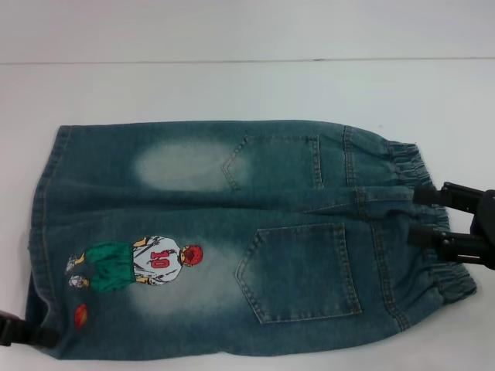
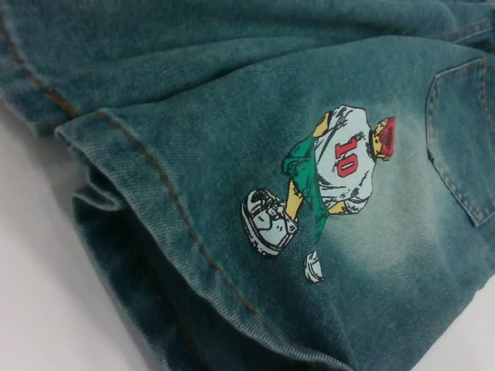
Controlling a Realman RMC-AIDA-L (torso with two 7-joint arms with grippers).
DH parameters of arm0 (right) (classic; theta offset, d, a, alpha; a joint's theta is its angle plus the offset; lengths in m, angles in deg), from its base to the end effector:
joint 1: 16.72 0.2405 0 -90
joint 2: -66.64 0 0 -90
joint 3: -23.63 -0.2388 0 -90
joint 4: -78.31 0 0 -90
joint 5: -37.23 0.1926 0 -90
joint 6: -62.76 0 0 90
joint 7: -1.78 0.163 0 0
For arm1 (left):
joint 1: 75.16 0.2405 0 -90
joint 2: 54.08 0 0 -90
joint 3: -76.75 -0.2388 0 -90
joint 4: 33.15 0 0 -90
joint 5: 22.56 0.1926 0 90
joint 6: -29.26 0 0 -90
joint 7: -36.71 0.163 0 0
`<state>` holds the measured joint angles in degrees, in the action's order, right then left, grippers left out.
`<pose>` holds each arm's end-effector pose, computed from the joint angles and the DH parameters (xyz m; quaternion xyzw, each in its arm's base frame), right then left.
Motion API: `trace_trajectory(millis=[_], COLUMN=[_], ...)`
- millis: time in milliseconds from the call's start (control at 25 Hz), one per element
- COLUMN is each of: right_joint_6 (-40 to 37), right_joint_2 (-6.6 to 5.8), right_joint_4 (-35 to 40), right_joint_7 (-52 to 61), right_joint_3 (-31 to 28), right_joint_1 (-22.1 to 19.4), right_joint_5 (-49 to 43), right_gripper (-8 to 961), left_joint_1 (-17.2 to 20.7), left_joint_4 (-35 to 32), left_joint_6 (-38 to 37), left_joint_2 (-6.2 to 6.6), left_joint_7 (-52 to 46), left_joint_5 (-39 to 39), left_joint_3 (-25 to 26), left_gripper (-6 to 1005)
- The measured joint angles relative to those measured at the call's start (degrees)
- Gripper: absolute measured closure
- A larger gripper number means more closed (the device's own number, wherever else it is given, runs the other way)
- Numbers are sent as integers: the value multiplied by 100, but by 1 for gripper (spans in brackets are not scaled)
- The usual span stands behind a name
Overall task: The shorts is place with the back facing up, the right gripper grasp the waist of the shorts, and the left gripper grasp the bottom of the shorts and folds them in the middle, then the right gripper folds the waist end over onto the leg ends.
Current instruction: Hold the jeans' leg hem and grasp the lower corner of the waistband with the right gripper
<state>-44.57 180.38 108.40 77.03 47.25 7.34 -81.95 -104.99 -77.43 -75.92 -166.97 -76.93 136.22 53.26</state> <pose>0.2660 0.2579 0.0346 -0.9016 0.2579 0.3331 0.0979 -0.3248 0.2463 0.0449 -0.8325 -0.5533 0.0168 0.0234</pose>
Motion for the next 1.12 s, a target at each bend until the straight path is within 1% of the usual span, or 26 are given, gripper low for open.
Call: trace_trajectory(millis=[80, 440, 680, 1120], right_joint_6=[-9, -17, -13, -4], right_joint_2=[4, 8, 13, 7], right_joint_4=[6, 13, 14, 14], right_joint_7=[0, 4, -6, -2], right_joint_3=[1, 1, 0, -48], right_joint_1=[3, 2, 0, -26], right_joint_5=[0, 0, 0, 7], right_gripper=[71, 71, 71, 69], left_joint_1=[-4, -14, 25, -6], left_joint_4=[-13, -52, -152, -203], left_joint_6=[-15, 76, 262, 352], left_joint_2=[1, 4, 10, -6], left_joint_7=[-6, -22, -17, -27], left_joint_5=[0, 11, -36, -29], left_joint_3=[-1, 18, 146, 130], left_gripper=[949, 955, 954, 954])
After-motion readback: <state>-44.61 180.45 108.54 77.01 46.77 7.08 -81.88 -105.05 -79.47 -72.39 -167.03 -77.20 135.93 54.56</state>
